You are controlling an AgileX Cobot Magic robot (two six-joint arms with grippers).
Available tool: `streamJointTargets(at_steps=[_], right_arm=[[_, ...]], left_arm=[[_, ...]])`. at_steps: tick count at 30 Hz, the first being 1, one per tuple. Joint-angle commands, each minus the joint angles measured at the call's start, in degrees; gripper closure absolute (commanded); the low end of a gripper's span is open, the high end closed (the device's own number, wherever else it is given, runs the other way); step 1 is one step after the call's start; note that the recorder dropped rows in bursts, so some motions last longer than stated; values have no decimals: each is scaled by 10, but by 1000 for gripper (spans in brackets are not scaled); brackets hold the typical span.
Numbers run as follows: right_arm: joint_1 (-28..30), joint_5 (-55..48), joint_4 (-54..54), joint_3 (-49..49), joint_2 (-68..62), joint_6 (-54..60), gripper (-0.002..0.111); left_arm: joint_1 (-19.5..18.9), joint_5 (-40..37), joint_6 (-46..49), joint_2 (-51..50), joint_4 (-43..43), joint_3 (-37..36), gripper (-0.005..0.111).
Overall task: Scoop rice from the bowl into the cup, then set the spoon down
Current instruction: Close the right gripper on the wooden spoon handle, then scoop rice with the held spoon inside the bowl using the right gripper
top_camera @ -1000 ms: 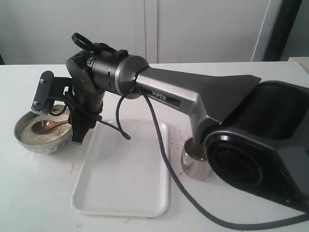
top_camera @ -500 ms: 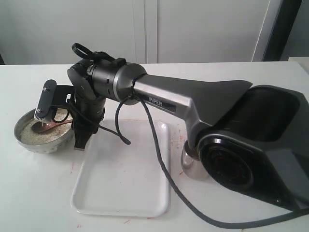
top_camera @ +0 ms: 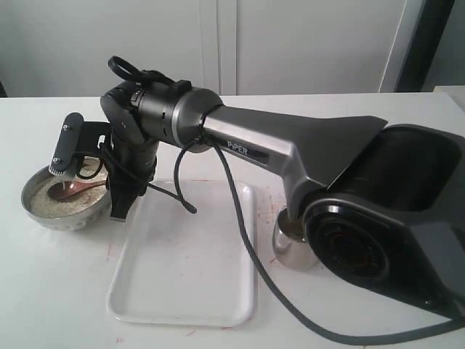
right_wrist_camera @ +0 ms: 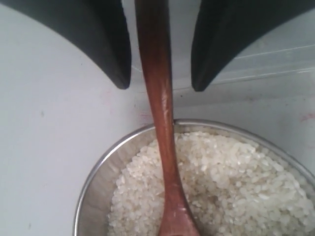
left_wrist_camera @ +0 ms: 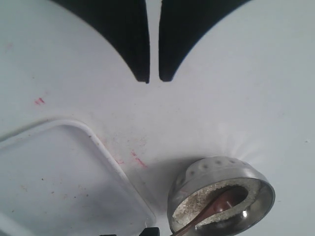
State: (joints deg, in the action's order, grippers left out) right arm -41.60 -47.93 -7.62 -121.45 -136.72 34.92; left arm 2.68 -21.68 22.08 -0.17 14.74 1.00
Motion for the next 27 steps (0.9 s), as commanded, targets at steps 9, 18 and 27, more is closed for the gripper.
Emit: streamJointTargets(at_steps=[9,18,27], right_arm=[[4,-9,1,-1,8,-4,93],[4,-25,-16,-1,14,-4,108],[-2,-59,-65,-1,67,3,108]], left_arm=[[3,-2,2,2,6,-3,92],[3,-2,2,2,6,-3,92],[3,-2,2,2,6,-3,92]])
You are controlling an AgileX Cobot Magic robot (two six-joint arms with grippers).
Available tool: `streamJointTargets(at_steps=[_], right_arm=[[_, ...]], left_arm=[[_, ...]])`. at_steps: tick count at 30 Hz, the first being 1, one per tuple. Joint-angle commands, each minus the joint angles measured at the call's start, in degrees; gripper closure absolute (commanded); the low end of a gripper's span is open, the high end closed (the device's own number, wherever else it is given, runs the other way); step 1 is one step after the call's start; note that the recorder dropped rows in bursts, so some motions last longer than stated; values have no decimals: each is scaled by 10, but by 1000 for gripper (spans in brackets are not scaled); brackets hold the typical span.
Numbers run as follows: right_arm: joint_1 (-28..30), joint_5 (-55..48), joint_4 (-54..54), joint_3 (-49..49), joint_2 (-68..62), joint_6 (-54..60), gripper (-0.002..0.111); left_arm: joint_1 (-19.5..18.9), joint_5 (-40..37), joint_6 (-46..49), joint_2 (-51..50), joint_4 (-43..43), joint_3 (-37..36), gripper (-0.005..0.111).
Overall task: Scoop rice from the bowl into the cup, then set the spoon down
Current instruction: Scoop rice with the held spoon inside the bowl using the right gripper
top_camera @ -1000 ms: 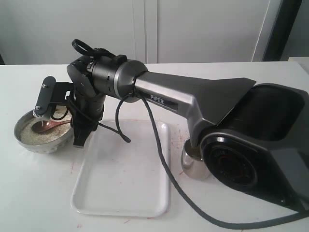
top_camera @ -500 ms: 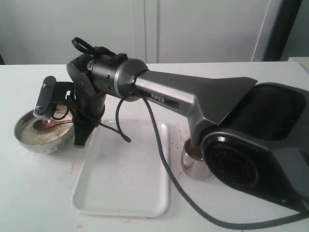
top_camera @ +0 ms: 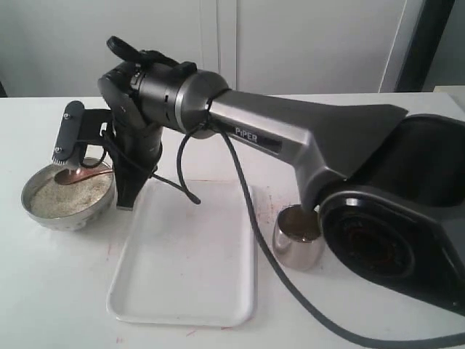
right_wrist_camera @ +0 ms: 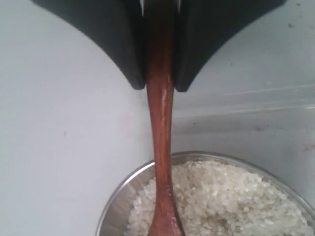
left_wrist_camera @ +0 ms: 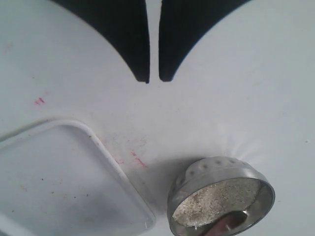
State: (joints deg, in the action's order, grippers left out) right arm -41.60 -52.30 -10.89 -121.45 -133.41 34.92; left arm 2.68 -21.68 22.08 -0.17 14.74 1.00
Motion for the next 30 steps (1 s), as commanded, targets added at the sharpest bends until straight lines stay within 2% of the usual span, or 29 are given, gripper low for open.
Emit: streamJointTargets(at_steps=[1,3,8,11,30], right_arm=[[-7,-23,-46,-1,39,12,108],[-26,-45,-95,-1,58,35,108],[-93,-107,-295,-1,70,39,108],[-114,-115,-355,-1,70,38,108],[-115,-83,-370,10,10,37,108]], left_arm=[[3,-2,2,2,6,-3,92],[3,-2,2,2,6,-3,92],[3,-2,2,2,6,-3,92],[3,-2,2,2,6,-3,92],[3,-2,2,2,6,-3,92]])
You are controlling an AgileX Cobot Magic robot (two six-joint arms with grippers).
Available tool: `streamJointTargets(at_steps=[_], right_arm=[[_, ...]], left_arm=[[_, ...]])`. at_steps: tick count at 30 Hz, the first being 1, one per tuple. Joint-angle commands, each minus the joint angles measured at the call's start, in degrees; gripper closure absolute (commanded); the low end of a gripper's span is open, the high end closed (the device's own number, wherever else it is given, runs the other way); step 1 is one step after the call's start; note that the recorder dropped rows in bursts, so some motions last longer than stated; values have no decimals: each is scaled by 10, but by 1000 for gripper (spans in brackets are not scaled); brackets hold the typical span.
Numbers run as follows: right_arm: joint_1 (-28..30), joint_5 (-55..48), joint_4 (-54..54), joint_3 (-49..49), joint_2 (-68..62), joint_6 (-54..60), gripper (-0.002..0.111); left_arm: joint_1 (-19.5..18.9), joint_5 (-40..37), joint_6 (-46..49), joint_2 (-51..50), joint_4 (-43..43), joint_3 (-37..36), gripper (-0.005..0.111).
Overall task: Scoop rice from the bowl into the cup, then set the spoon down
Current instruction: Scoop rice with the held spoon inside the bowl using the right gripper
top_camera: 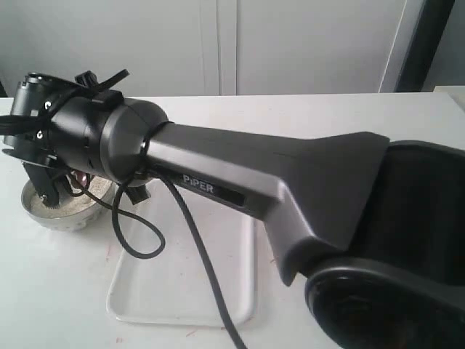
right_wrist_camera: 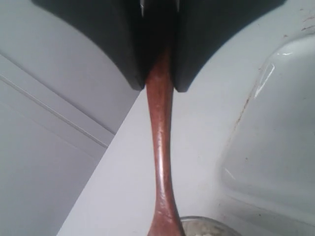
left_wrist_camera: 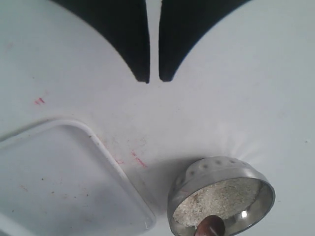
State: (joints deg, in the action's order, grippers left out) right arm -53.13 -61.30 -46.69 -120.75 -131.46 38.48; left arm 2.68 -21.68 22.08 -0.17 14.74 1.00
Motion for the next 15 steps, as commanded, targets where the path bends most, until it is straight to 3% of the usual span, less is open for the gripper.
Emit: streamJointTargets(at_steps=[1,15], right_arm=[[-1,12,-11,3,-12,1,108],[-12,43,-11,3,-39,3,108]], left_arm=[[3,-2,2,2,6,-3,92],[3,-2,2,2,6,-3,92]])
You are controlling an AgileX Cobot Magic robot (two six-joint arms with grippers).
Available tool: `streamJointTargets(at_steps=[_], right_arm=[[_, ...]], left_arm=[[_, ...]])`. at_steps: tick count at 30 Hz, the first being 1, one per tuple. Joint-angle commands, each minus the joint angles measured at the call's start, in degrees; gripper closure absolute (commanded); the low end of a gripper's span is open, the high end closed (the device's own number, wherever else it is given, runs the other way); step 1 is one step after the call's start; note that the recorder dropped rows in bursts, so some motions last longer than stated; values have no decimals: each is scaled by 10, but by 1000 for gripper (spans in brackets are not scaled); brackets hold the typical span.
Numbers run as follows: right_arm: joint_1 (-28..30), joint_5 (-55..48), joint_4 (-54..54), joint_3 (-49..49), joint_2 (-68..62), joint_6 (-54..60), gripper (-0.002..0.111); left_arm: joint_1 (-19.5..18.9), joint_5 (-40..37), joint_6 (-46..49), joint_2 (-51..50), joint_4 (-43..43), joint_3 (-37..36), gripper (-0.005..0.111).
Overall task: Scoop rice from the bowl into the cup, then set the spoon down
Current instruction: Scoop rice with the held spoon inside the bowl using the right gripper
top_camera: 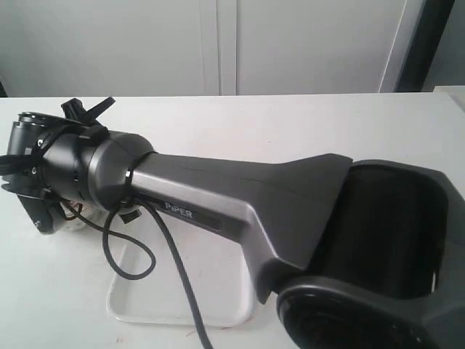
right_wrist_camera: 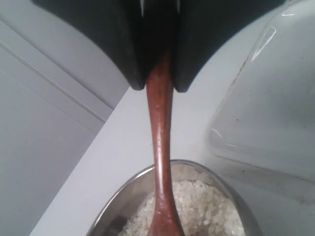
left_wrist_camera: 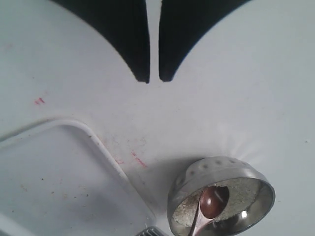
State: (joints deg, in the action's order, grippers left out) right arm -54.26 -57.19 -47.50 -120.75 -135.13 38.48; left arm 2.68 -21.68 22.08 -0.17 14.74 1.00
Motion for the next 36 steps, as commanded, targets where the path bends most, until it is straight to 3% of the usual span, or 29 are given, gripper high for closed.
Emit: streamJointTargets(at_steps=[1,36], right_arm=[[0,1,-3,3,-2,-3,108],[14,-15,64,3,-3,-254,108]], left_arm=[[3,-2,2,2,6,-3,92],[3,-2,2,2,6,-3,92]])
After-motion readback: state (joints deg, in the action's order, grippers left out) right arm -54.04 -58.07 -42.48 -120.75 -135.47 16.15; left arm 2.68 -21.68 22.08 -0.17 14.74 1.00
